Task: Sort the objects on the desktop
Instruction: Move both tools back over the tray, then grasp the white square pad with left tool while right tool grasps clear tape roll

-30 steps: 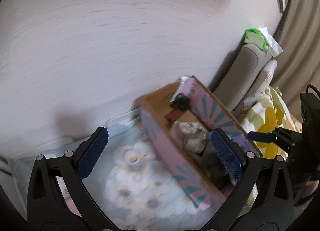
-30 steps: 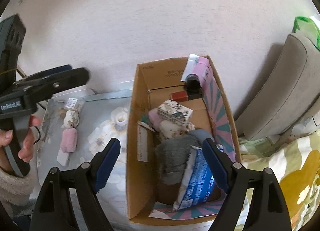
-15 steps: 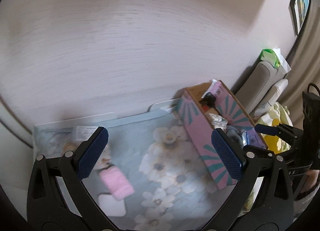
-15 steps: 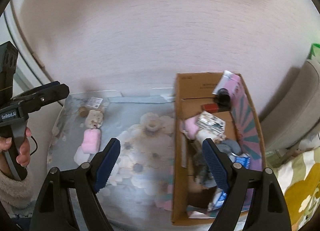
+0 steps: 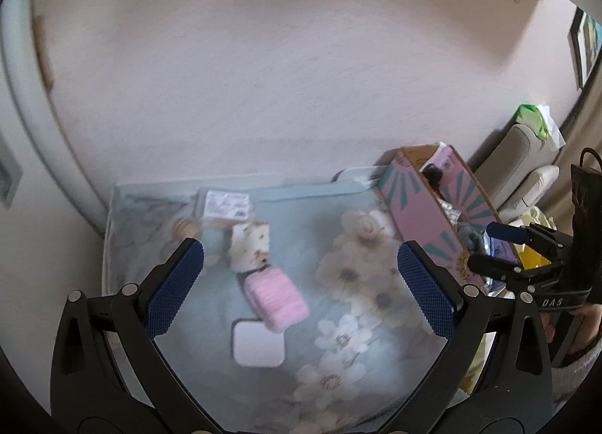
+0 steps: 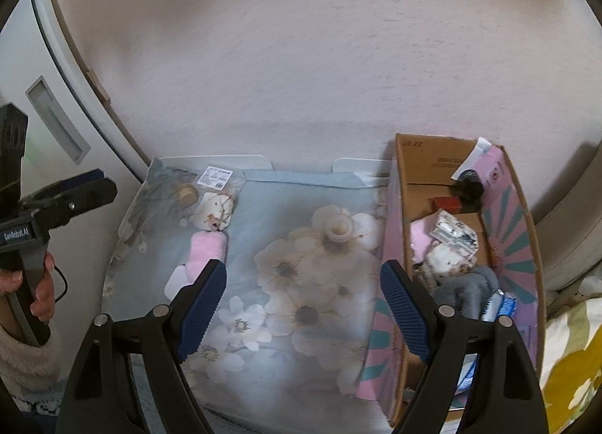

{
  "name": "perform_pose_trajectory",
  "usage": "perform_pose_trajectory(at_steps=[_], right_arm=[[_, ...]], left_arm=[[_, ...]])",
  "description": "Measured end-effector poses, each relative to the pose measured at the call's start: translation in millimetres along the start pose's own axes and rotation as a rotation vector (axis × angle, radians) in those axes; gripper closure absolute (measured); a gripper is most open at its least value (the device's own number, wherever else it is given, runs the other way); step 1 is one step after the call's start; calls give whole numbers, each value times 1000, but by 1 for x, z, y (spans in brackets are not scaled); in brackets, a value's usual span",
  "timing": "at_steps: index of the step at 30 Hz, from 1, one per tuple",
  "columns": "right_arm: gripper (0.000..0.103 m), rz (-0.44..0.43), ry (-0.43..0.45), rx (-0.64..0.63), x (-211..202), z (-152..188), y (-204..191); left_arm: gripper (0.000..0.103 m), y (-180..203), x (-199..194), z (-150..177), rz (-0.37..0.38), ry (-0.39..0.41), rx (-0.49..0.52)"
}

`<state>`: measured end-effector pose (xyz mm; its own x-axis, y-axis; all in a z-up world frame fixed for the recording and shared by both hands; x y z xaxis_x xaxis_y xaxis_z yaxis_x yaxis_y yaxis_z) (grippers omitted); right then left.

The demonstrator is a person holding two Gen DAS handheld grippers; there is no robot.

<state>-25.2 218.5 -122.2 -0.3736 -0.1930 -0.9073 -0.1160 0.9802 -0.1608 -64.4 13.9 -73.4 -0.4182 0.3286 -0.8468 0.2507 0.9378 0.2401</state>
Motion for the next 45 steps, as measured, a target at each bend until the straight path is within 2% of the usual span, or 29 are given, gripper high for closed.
perform_pose_trajectory(at_steps=[6,10,16,20,23,26,28,30,34,39,41,43,45], right_arm=[[22,-1,7,36,11,5,-11],[22,10,-1,62,24,7,-16],[22,40,-38,89,68,4,-26],[23,107,-45,138,113,-1,-21],[31,180,-32,183,143,-9,-10],[32,238,-5,215,157,-19,1],[32,289,13,234,166,-26,10],[32,303,16,247,172,-31,15],[41,321,10,248,183,-37,23],[46,328,11,250,187,-37,29],[56,307,15,246,187,-37,30],[64,297,17,236,187,-37,29],[64,293,18,225,186,-38,27]], left_arm=[[0,-17,3,24,17,-1,-20],[1,-24,18,42,37,-34,-32],[1,-31,56,69,40,-82,-33],[1,-33,88,91,46,-113,-35],[2,-36,109,105,20,-133,-28],[4,-40,124,114,26,-126,-60],[5,-40,130,117,9,-121,-62],[6,-38,137,119,-13,-126,-45],[11,-32,146,122,-32,-133,-3],[18,-28,146,123,-56,-114,38],[31,-29,145,122,-75,-104,48],[37,-30,143,122,-87,-99,55],[44,-32,142,122,-99,-95,58]])
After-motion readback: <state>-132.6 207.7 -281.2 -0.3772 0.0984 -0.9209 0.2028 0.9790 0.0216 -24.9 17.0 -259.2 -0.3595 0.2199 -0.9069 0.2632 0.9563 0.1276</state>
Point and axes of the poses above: each gripper's, at about its wrist camera, not at the fingertips, and x roughly the way its jaws point, y to its right, z to its underside, the point moved 5 cm from there along x, roughly the way its jaws point, and after that the axes turned 11 degrees about -y, right-handed, at the moved point
